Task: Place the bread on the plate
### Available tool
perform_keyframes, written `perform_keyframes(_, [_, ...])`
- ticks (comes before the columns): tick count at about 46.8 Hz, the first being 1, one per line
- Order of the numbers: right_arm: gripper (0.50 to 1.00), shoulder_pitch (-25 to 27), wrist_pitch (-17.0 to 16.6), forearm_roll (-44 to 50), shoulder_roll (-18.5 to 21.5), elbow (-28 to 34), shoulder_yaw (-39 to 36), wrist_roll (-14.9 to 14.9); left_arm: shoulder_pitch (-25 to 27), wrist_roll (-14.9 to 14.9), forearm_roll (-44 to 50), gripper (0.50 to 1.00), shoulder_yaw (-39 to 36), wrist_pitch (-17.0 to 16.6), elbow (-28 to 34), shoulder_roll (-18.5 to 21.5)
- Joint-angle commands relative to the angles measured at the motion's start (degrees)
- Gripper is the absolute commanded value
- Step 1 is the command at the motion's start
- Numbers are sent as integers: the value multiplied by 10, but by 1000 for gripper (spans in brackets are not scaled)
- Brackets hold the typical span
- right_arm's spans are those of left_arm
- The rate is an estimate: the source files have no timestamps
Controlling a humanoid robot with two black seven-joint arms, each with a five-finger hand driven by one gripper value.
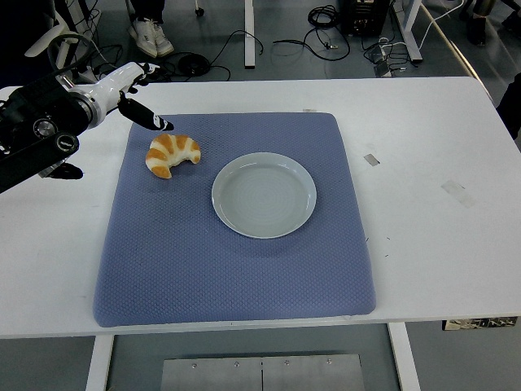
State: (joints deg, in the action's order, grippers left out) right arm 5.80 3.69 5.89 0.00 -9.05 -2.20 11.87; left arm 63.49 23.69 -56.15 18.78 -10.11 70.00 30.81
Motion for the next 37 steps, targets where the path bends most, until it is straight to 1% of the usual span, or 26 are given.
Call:
perform_keyframes(1, [1000,0,0,0,0,0,0,0,1,2,2,924,-3,3,5,4])
perform_keyframes(6, [1000,0,0,0,0,0,0,0,5,9,11,924,-23,6,14,6])
perform_keyframes(11, [1000,0,0,0,0,0,0,0,7,11,17,924,-23,7,29,16])
perform_keyframes(20, [1000,0,0,0,0,0,0,0,4,14,12,924,-39,4,24,12])
perform_keyframes(25, [1000,0,0,0,0,0,0,0,5,16,3,924,-71,-6,12,-7])
perform_keyframes(30, [1000,0,0,0,0,0,0,0,7,15,-8,922,-106,-28,-28,-37])
perform_keyframes(32, [1000,0,0,0,0,0,0,0,7,15,-9,922,-107,-34,-29,-39])
perform_keyframes(37, [1000,0,0,0,0,0,0,0,14,14,-13,922,-104,-35,-28,-38])
